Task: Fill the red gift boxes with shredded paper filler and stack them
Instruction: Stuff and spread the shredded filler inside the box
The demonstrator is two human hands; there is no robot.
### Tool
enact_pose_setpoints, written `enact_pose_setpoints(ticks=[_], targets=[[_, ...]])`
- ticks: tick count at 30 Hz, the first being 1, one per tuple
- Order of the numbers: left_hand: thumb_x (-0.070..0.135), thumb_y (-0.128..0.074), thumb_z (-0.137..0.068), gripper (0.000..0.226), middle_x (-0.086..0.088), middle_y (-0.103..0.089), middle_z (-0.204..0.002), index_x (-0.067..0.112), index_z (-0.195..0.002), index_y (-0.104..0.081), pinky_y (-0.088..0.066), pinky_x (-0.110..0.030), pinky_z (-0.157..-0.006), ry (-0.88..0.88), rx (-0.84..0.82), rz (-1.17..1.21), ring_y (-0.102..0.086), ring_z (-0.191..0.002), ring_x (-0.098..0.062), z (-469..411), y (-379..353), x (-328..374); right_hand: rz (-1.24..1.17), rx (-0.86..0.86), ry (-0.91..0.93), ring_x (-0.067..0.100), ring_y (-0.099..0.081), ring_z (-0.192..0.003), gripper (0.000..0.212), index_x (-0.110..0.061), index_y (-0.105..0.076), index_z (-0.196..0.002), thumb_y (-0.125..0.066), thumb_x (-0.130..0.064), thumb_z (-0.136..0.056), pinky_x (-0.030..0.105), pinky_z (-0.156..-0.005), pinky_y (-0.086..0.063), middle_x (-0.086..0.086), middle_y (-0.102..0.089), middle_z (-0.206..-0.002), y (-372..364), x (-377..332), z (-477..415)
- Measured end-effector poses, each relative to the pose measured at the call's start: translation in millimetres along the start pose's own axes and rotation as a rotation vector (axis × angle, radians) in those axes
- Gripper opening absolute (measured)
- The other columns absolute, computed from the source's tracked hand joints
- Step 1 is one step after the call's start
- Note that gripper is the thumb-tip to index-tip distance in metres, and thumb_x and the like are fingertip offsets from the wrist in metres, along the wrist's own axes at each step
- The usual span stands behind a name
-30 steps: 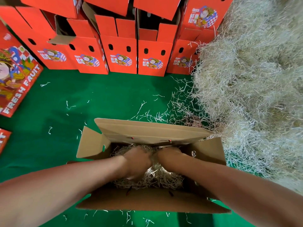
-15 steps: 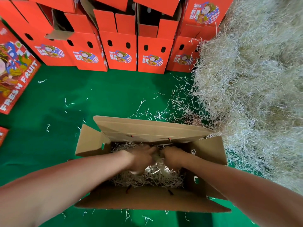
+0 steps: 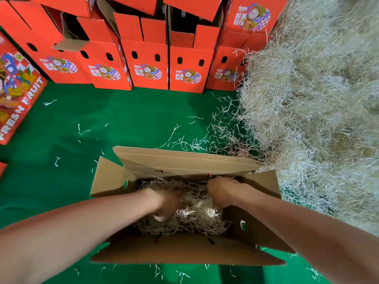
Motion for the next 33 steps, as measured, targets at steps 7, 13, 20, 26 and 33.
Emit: enact_pose_setpoints(ticks=[7,13,20,26,33], targets=[[0.014,-0.044,-0.096,0.031,-0.014,-0.055,-0.124,0.004,-0.123,-0.052,-0.048,-0.032,-0.081,0.031,0.095,-0.143,-0.057,-0.107,-0.029,21.1,3.8,11.4,0.226,0.008,0.195,0.027,-0.062,-0.097,0.023,0.001,-0.060,-0.110,-0.051,0.001,-0.088,0.032,-0.075,-0.051,0.013,-0.063,-0.110,-18.0,-25.8,4.3],[0.005,-0.060,-0.084,0.063,-0.009,-0.028,-0.150,0.014,-0.142,-0.035,-0.030,-0.048,-0.107,-0.112,-0.325,-0.394,-0.028,-0.134,-0.033,21.4,-30.9,10.3,0.406,-0.131,0.147,0.034,-0.035,-0.131,0.061,-0.009,-0.020,-0.147,-0.048,-0.009,-0.092,0.042,-0.097,-0.040,0.018,-0.022,-0.151,-33.2,-30.7,-10.7],[0.008,-0.053,-0.089,0.034,-0.012,-0.052,-0.125,0.012,-0.122,-0.055,-0.049,-0.041,-0.084,-0.040,0.148,-0.180,-0.056,-0.109,-0.032,25.7,4.1,5.1,0.288,0.186,0.041,0.029,-0.057,-0.111,0.040,-0.005,-0.048,-0.128,-0.053,-0.004,-0.089,0.037,-0.082,-0.049,0.012,-0.056,-0.126,-4.5,-21.0,-0.5],[0.007,-0.050,-0.089,0.029,-0.013,-0.063,-0.115,0.007,-0.116,-0.061,-0.048,-0.037,-0.087,-0.048,-0.047,0.064,-0.059,-0.102,-0.026,29.0,1.5,6.2,0.440,-0.010,0.256,0.031,-0.052,-0.116,0.039,-0.003,-0.049,-0.129,-0.051,-0.004,-0.090,0.038,-0.090,-0.048,0.016,-0.051,-0.131,-27.6,-47.1,-9.1],[0.022,-0.045,-0.096,0.055,-0.005,-0.010,-0.156,0.018,-0.147,-0.025,-0.022,-0.054,-0.110,-0.013,-0.288,-0.243,-0.011,-0.142,-0.030,22.7,-43.3,-1.9,0.584,-0.335,0.115,0.032,-0.049,-0.120,0.045,-0.008,-0.048,-0.132,-0.056,-0.012,-0.088,0.039,-0.081,-0.044,0.015,-0.047,-0.136,-62.6,-26.8,-21.2]])
Point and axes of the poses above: each hand's wrist, its own z-axis away from the middle knuckle, its own y-axis out of the back of the hand, x = y × z, the point moved 5 cm from there along -z, towards the middle knuckle
